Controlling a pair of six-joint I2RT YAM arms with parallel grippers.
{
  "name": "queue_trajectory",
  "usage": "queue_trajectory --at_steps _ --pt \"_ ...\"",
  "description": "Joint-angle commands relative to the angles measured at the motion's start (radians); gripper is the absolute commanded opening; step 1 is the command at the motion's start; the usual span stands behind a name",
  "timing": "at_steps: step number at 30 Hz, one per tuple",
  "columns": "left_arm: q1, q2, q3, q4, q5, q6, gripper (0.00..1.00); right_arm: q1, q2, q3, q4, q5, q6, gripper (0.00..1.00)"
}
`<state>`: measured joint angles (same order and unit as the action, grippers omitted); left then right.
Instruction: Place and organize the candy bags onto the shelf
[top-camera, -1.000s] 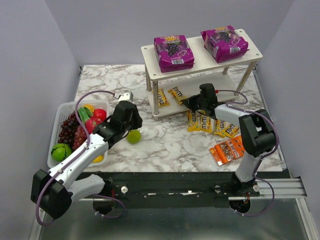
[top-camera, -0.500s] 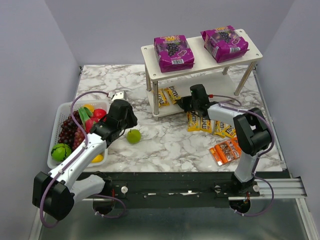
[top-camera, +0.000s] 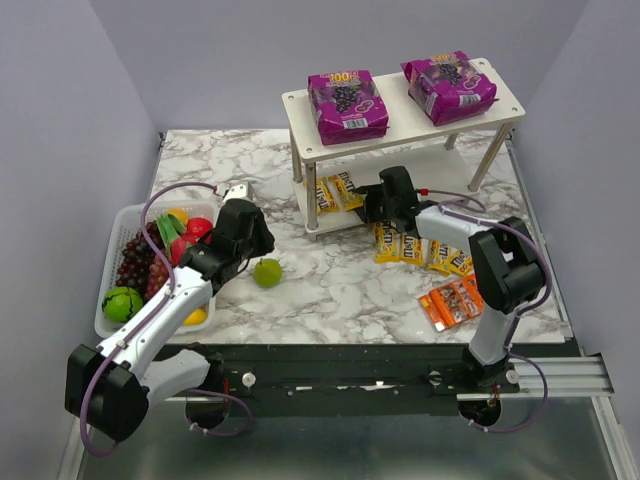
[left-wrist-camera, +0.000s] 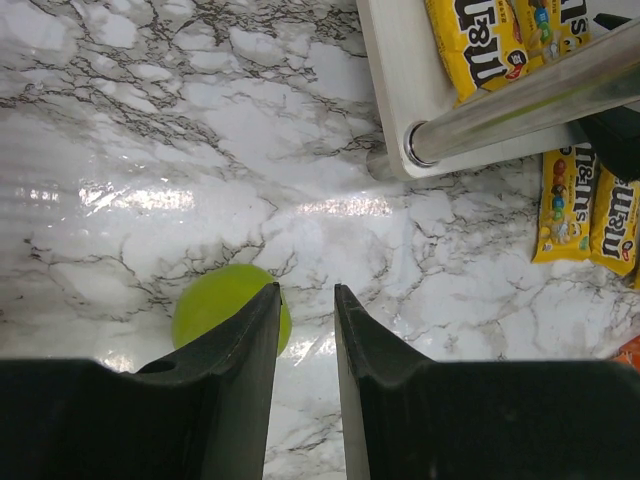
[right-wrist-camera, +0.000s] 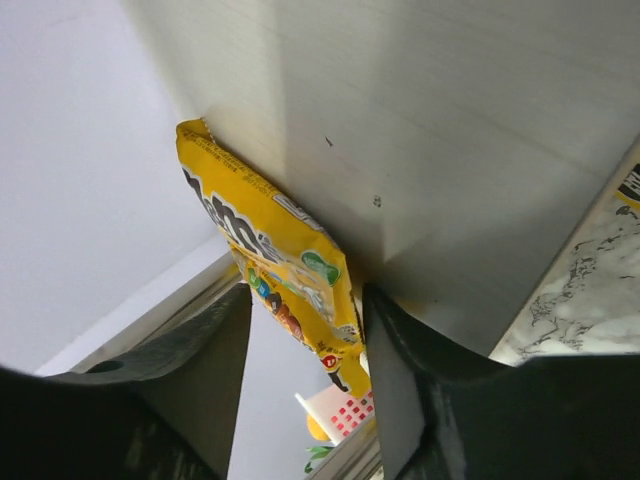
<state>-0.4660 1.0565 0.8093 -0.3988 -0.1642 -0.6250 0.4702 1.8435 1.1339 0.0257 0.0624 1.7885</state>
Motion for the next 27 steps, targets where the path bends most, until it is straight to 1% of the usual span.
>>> queue_trajectory --at_steps 1,2,3,5,10,12,15,16,17,21,24,27 --pt "0.006 -0.020 -0.013 -0.002 0.009 0.002 0.38 0.004 -0.047 -0.028 -0.104 0.021 -0.038 0.59" --pt "0.007 -0.023 -0.016 -0.002 0.008 0.002 0.38 0.005 -0.056 -0.031 -0.107 0.017 -0.069 0.60" --pt "0.007 -0.024 -0.021 0.003 0.008 0.002 0.38 0.005 -0.072 -0.031 -0.147 0.014 -0.077 0.60" --pt "0.007 -0.029 -0.024 0.003 0.008 0.004 0.38 0.007 -0.092 -0.049 -0.162 0.004 -0.093 0.62" --pt "0.009 -0.032 -0.032 0.011 0.011 0.010 0.41 0.007 -0.216 -0.172 -0.176 0.011 -0.121 0.63" --pt "0.009 -0.036 -0.036 0.015 0.023 0.014 0.41 0.007 -0.254 -0.197 -0.211 0.028 -0.181 0.64" --pt "0.009 -0.046 -0.044 0.037 0.069 0.039 0.45 0.007 -0.338 -0.244 -0.294 0.069 -0.273 0.64" --pt "0.009 -0.052 -0.048 0.046 0.080 0.042 0.48 0.007 -0.361 -0.303 -0.299 0.080 -0.284 0.64" --pt "0.009 -0.058 -0.053 0.057 0.089 0.048 0.50 0.008 -0.410 -0.337 -0.302 0.086 -0.290 0.64" --pt "0.009 -0.066 -0.067 0.080 0.120 0.059 0.56 0.007 -0.512 -0.497 -0.302 0.100 -0.268 0.64" --pt "0.009 -0.066 -0.068 0.084 0.135 0.061 0.58 0.007 -0.550 -0.568 -0.297 0.115 -0.259 0.64" --pt "0.009 -0.064 -0.067 0.080 0.138 0.070 0.59 0.007 -0.531 -0.574 -0.293 0.142 -0.281 0.64"
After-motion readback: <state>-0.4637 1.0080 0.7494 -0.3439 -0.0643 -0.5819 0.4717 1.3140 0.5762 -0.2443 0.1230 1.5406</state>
